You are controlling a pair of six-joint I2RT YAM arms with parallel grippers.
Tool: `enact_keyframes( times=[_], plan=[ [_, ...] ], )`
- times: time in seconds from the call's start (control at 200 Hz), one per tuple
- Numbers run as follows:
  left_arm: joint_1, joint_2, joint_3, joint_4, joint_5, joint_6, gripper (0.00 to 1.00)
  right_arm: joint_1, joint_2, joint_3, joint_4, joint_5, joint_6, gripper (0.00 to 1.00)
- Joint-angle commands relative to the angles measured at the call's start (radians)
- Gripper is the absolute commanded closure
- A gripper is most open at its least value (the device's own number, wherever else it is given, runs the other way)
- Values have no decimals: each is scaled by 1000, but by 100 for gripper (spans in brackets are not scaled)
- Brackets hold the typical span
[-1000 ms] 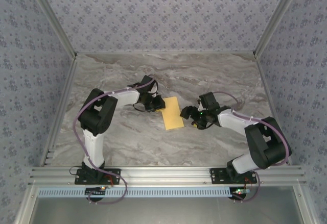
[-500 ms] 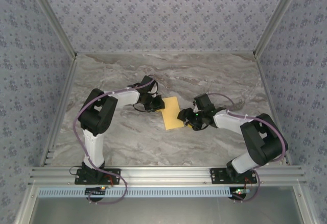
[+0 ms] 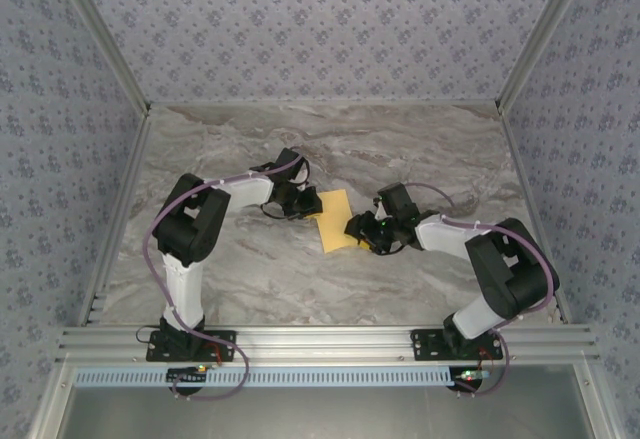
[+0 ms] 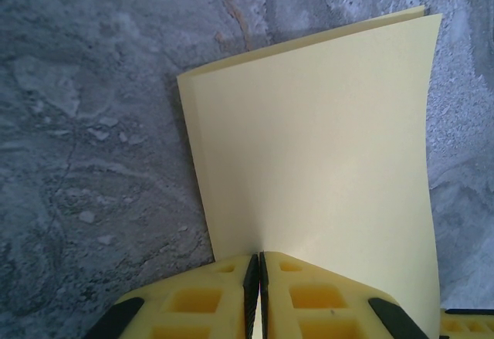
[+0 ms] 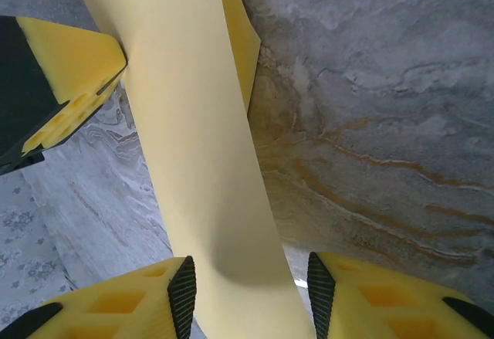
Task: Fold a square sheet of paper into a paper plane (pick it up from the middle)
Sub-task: Third fold the triangle at the center of the table.
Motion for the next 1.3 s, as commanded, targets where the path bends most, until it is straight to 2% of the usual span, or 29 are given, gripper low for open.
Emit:
enact_keyframes(
  times=[0.0,0.325,0.52,0.635,0.809,0.904,1.114,1.294],
  plan=[
    [-7,51,-35,-86,-89,7,84,1,-21,-22,4,-17,30,57],
    [-7,51,-34,-90,-93,11,85,-10,-73,-78,54,-10,68,60],
    [-7,51,-34,-91,-93,13,85,-13,-85,-84,69,-11,67,66],
    [-8,49,-31,-94,-93,14,85,-16,-94,-84,49,9,77,73],
    [-7,43,-19,-88,-71,26,85,-20,-98,-69,26,26,75,90],
    [-8,32,-8,-89,-57,37,85,-21,-90,-48,17,24,63,95],
    [-8,-48,26,-79,-26,64,81,-1,-23,42,-39,17,22,96],
    [-7,-97,43,-80,-57,70,79,29,49,117,-80,28,-3,96]
  ],
)
